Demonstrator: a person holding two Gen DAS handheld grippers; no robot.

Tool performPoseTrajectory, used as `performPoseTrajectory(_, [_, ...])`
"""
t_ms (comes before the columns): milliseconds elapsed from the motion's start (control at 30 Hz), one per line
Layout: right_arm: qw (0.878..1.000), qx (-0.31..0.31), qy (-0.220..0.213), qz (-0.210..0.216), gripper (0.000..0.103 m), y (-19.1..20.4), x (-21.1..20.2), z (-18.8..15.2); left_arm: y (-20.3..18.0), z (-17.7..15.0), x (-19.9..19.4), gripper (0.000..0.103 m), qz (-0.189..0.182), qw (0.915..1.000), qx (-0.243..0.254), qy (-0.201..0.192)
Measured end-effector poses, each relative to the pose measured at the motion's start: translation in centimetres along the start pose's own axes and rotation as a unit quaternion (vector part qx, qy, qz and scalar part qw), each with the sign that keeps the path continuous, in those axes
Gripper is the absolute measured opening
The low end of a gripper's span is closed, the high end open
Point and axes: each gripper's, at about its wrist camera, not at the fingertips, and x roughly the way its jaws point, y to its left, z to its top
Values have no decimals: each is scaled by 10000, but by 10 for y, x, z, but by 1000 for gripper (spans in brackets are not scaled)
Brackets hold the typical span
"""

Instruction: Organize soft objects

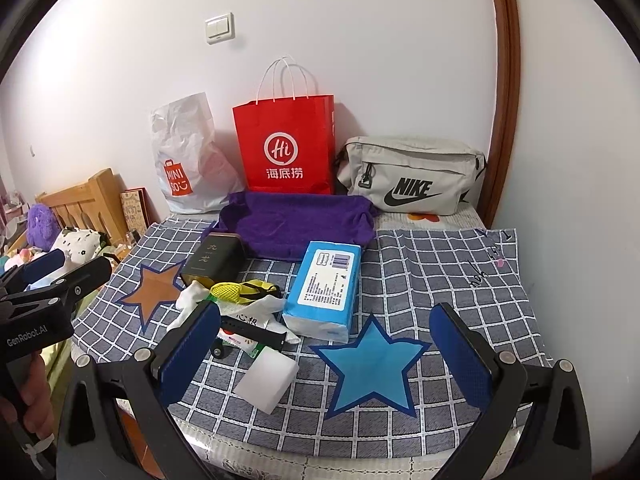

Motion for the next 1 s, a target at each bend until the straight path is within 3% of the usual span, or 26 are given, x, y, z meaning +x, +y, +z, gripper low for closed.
performPoseTrajectory(1000, [10000, 12, -42, 35, 103, -1, -3, -1, 2, -4, -1, 103, 33, 10000, 13, 6])
